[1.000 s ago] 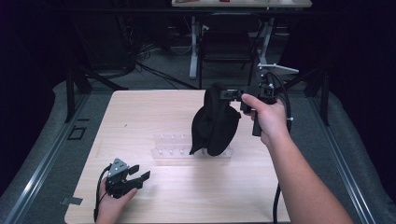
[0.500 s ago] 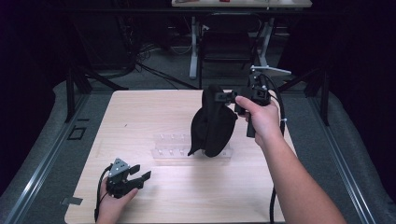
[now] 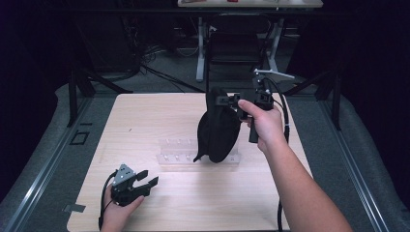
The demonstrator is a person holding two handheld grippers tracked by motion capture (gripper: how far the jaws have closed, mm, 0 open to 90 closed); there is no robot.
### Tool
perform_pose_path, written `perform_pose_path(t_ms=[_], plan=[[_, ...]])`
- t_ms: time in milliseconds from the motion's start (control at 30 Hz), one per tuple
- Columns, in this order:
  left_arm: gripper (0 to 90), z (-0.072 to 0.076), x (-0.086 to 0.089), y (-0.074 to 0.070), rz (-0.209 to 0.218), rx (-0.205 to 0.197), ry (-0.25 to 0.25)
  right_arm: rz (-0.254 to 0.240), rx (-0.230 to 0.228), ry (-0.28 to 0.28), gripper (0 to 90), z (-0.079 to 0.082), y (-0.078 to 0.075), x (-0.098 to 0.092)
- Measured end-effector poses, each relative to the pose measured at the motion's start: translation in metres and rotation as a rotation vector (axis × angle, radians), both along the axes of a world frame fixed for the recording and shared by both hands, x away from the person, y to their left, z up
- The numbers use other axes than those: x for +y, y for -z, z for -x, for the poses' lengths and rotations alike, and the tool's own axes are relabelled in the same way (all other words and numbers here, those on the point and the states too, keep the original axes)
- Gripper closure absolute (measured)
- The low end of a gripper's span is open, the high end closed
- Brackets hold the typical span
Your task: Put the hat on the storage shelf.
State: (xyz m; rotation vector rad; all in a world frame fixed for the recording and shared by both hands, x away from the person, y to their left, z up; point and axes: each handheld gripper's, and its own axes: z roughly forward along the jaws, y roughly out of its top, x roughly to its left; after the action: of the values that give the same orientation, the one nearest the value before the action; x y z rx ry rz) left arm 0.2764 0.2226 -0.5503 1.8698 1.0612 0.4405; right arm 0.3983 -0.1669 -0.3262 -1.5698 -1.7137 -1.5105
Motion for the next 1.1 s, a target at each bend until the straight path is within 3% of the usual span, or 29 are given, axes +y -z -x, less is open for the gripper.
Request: perform_pose_path(t_ms=[167,433,733,1100], plan=[[51.0,0.002,-0.008,-0.016,0.008,-0.047,0.024,-0.018,0.009,-0.007,87.9,-0.002,0.001,0.002],[55.0,-0.001,-0.023,-0.027,0.004,-0.054,0.059,-0.016,0.010,-0.016,88.0,-0.002,0.000,0.005],[57.6,-0.013,-0.046,-0.053,0.009,-0.091,0.095,-0.017,0.017,-0.033,87.9,-0.003,-0.001,0.012],[59.6,-0.018,-0.069,-0.065,0.021,-0.101,0.147,-0.027,0.018,-0.047,87.9,-0.004,0.000,0.019]])
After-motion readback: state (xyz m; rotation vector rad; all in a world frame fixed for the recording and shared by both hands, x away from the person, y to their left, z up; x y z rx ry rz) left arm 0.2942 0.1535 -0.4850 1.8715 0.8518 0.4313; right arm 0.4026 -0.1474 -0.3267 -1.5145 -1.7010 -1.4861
